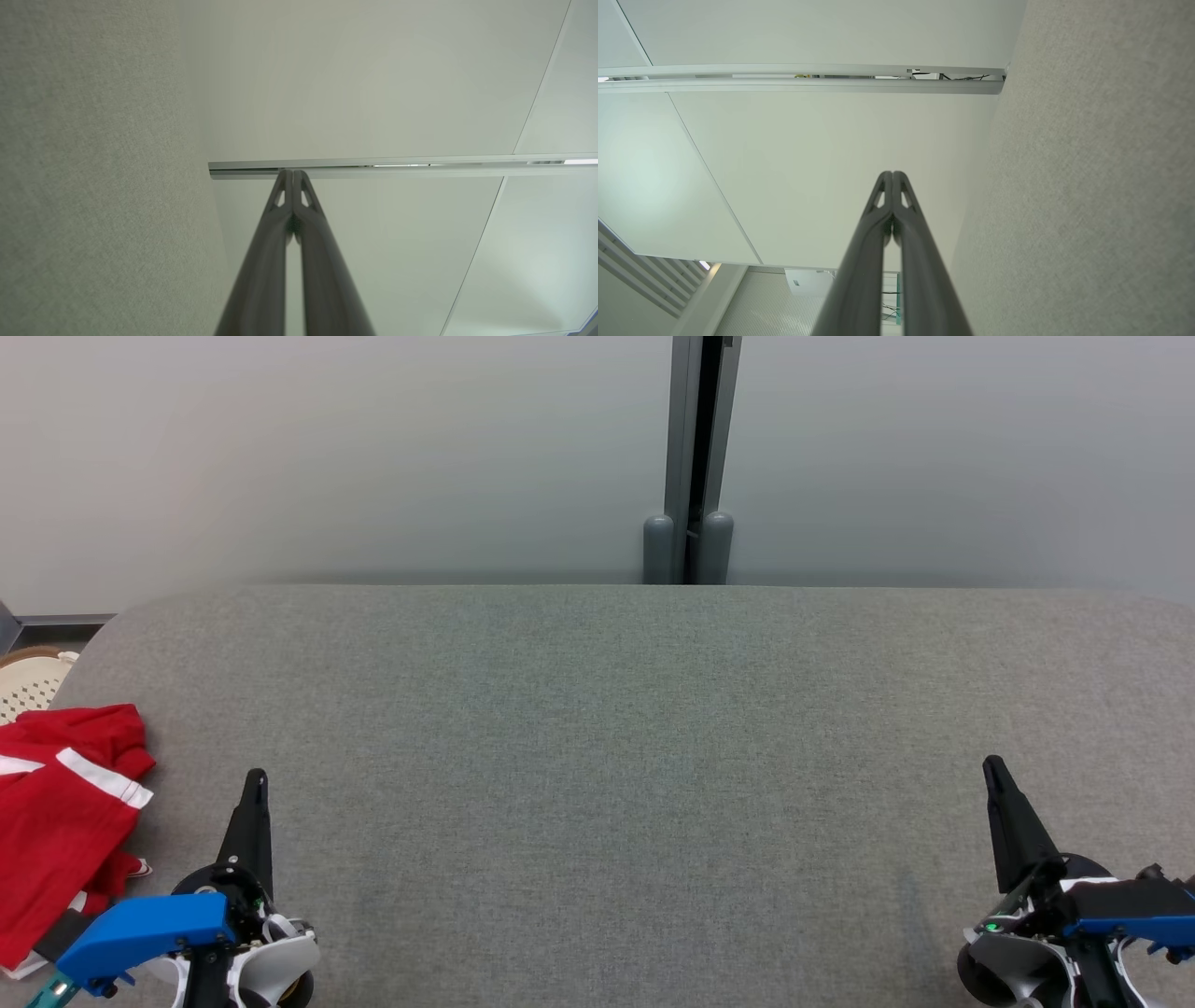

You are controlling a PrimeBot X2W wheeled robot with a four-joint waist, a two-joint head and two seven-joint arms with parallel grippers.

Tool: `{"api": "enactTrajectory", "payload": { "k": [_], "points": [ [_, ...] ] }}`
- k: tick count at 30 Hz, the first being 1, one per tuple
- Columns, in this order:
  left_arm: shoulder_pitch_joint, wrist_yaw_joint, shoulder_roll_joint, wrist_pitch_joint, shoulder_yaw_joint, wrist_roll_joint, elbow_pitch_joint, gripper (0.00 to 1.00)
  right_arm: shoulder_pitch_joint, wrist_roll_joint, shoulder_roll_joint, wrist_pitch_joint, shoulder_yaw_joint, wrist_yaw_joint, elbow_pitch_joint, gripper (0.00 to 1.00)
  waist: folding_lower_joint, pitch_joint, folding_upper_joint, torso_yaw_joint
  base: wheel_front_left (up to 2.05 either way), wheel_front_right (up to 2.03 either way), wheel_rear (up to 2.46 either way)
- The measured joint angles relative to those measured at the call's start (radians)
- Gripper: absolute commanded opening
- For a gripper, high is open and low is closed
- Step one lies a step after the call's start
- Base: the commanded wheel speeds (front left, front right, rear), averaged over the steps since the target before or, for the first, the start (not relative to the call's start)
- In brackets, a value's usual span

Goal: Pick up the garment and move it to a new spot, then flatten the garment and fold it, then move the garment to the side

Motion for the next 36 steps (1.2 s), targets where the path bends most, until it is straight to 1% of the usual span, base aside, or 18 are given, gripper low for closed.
{"api": "enactTrajectory", "payload": {
  "k": [26,27,30,36],
  "points": [
    [0.001,0.000,0.000,0.000,0.000,0.000,0.002,0.00,0.000,0.000,0.000,0.000,0.000,0.000,0.002,0.00,0.0000,0.000,0.0000,0.000,0.00,0.00,0.00],
    [0.005,0.000,-0.001,-0.001,0.000,0.000,0.008,1.00,0.001,0.000,0.001,0.000,0.001,0.000,0.008,1.00,-0.0001,0.000,0.0000,0.000,0.00,0.00,0.00],
    [0.037,0.000,-0.004,-0.003,-0.001,0.000,0.032,1.00,0.015,0.000,0.005,-0.001,0.005,-0.002,0.031,1.00,0.0000,0.000,0.0000,0.000,0.00,0.00,0.00],
    [0.044,0.000,-0.003,-0.033,-0.018,0.025,0.031,1.00,0.021,-0.026,0.004,-0.030,0.032,-0.002,0.022,1.00,0.0000,0.001,0.0000,0.000,0.00,0.00,0.00]
  ]
}}
